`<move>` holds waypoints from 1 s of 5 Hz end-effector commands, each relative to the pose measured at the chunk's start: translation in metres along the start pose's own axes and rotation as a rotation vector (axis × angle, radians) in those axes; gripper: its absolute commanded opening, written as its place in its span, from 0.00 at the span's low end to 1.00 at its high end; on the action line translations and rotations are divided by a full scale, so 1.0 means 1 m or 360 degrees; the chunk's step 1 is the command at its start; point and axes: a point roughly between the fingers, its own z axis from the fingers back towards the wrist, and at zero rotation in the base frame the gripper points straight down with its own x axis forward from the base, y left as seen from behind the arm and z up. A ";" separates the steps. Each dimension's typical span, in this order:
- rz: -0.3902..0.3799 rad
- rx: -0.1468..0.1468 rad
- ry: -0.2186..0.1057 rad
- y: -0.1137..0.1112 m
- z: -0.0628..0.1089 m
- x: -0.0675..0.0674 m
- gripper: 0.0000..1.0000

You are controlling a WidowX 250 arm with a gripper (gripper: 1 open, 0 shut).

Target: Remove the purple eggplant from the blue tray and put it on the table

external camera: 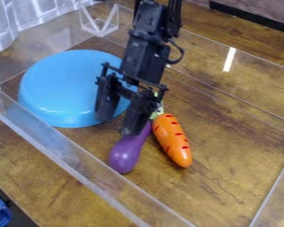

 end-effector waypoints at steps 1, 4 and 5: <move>0.0015 -0.0029 -0.0051 -0.002 0.008 0.003 0.00; -0.0100 -0.0053 -0.0071 -0.010 0.007 0.017 1.00; -0.0101 -0.0076 -0.0075 -0.013 0.015 0.018 1.00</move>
